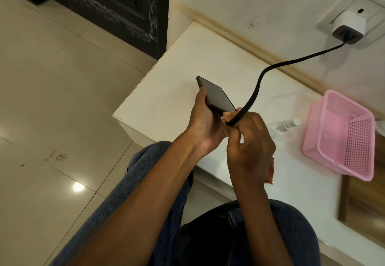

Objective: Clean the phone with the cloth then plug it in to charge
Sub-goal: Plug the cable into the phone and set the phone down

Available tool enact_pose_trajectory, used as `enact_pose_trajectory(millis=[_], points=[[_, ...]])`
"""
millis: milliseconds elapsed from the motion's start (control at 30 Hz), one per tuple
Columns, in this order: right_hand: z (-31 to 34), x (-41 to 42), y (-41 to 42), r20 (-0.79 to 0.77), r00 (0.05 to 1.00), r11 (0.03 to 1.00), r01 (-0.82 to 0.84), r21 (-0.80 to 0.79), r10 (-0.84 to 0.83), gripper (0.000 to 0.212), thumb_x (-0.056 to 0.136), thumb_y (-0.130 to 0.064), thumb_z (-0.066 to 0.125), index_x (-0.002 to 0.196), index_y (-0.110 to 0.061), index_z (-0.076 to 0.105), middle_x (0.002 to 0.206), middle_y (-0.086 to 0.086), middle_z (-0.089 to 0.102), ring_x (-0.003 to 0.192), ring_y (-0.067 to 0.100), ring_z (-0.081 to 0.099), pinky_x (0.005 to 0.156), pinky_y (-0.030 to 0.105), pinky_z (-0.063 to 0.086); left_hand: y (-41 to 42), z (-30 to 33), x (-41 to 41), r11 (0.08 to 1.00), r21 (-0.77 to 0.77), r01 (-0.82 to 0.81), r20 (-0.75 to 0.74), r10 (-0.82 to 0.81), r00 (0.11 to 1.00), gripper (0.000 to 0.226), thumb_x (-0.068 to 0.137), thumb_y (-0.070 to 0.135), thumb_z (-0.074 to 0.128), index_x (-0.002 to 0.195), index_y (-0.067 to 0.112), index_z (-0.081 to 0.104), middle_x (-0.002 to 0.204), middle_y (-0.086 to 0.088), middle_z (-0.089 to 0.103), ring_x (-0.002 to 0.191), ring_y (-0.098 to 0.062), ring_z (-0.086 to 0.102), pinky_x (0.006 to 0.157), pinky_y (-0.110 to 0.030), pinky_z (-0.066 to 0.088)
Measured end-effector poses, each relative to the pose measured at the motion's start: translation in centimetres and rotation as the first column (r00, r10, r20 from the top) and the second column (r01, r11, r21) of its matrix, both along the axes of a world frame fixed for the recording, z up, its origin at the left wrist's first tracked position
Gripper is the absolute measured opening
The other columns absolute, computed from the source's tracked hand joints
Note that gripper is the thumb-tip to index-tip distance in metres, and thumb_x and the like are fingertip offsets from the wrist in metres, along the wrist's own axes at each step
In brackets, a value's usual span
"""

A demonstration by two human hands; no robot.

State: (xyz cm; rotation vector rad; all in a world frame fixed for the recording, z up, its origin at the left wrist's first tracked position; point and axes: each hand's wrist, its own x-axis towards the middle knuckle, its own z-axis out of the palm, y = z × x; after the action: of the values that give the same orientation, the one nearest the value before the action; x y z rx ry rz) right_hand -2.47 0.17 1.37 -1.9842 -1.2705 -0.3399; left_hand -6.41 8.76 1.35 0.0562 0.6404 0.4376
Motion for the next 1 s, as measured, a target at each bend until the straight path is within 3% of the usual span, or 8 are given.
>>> enact_pose_trajectory(millis=[233, 367, 500, 567, 667, 833, 933, 1000], points=[[-0.2, 0.5, -0.1, -0.08, 0.996, 0.999, -0.033, 0.021, 0.034, 0.015, 0.08, 0.005, 0.061, 0.083, -0.003, 0.073, 0.082, 0.009, 0.071, 0.09, 0.011, 0.056, 0.081, -0.003, 0.035, 0.2, -0.5, -0.1, 0.999, 0.035, 0.027, -0.037, -0.026, 0.999, 0.048, 0.098, 0.046, 0.027, 0.124, 0.011, 0.047, 0.107, -0.015, 0.049, 0.083, -0.025, 0.058, 0.053, -0.022, 0.055], [0.0, 0.3, -0.1, -0.139, 0.99, 0.999, 0.0, 0.039, 0.005, 0.019, 0.082, -0.005, 0.054, 0.081, -0.002, 0.073, 0.081, 0.009, 0.07, 0.086, 0.01, 0.057, 0.077, -0.002, 0.036, 0.0, -0.6, 0.2, 0.998, 0.048, 0.048, -0.054, -0.046, 0.998, 0.049, 0.098, 0.048, 0.027, 0.121, 0.01, 0.048, 0.104, -0.015, 0.052, 0.082, -0.025, 0.06, 0.053, -0.024, 0.055], [-0.2, 0.6, 0.1, -0.057, 0.989, 0.99, 0.135, -0.051, -0.137, 0.006, 0.075, 0.004, 0.069, 0.074, -0.002, 0.071, 0.088, 0.012, 0.066, 0.084, 0.03, 0.056, 0.065, 0.007, 0.028, 0.0, -0.5, 0.0, 0.998, 0.058, 0.025, -0.036, -0.023, 0.999, 0.04, 0.1, 0.041, 0.027, 0.11, 0.009, 0.05, 0.086, -0.009, 0.051, 0.05, -0.017, 0.059, 0.043, -0.021, 0.049], [-0.5, 0.8, 0.2, -0.018, 0.983, 0.98, 0.179, -0.084, -0.181, 0.009, 0.071, 0.007, 0.073, 0.072, -0.001, 0.071, 0.093, 0.014, 0.063, 0.084, 0.036, 0.051, 0.069, 0.007, 0.026, 0.0, -0.6, 0.0, 0.998, 0.06, 0.028, -0.053, -0.025, 0.998, 0.048, 0.1, 0.042, 0.026, 0.13, 0.01, 0.047, 0.084, -0.01, 0.053, 0.051, -0.018, 0.06, 0.044, -0.022, 0.05], [-0.8, 0.6, 0.3, -0.037, 0.978, 0.974, 0.2, -0.107, -0.205, 0.009, 0.073, 0.008, 0.072, 0.073, -0.001, 0.071, 0.095, 0.013, 0.063, 0.086, 0.036, 0.049, 0.068, 0.015, 0.024, 0.0, -0.7, 0.0, 0.996, 0.076, 0.045, -0.042, -0.042, 0.998, 0.043, 0.101, 0.041, 0.026, 0.119, 0.009, 0.048, 0.083, -0.013, 0.054, 0.056, -0.021, 0.062, 0.045, -0.025, 0.051], [-1.0, 0.8, 0.0, -0.2, 0.974, 0.991, 0.09, -0.096, -0.108, 0.005, 0.078, -0.003, 0.072, 0.083, -0.003, 0.07, 0.088, 0.01, 0.062, 0.085, 0.03, 0.052, 0.063, 0.032, 0.046, 0.1, -0.6, -0.3, 0.999, 0.035, -0.004, -0.003, 0.004, 1.0, 0.056, 0.1, 0.043, 0.031, 0.136, 0.004, 0.045, 0.118, -0.019, 0.05, 0.102, -0.033, 0.054, 0.086, -0.045, 0.048], [-0.4, 0.5, -0.2, -0.367, 0.93, 1.0, 0.008, -0.001, -0.008, 0.016, 0.077, -0.017, 0.075, 0.088, -0.02, 0.063, 0.088, -0.006, 0.058, 0.081, 0.019, 0.055, 0.06, 0.026, 0.047, 0.2, -0.5, -0.6, 0.997, 0.047, -0.058, 0.054, 0.056, 0.997, 0.054, 0.096, 0.041, 0.036, 0.137, 0.009, 0.048, 0.13, -0.022, 0.052, 0.098, -0.036, 0.061, 0.098, -0.047, 0.041], [-0.1, 0.2, -0.3, -0.486, 0.874, 1.0, 0.003, 0.03, 0.012, 0.018, 0.077, -0.026, 0.07, 0.086, -0.024, 0.054, 0.081, -0.01, 0.058, 0.076, 0.01, 0.055, 0.059, 0.018, 0.044, 0.4, -0.9, -0.7, 0.994, 0.049, -0.102, 0.073, 0.098, 0.992, 0.049, 0.093, 0.039, 0.039, 0.129, 0.009, 0.054, 0.133, -0.024, 0.052, 0.111, -0.042, 0.058, 0.105, -0.048, 0.039]])
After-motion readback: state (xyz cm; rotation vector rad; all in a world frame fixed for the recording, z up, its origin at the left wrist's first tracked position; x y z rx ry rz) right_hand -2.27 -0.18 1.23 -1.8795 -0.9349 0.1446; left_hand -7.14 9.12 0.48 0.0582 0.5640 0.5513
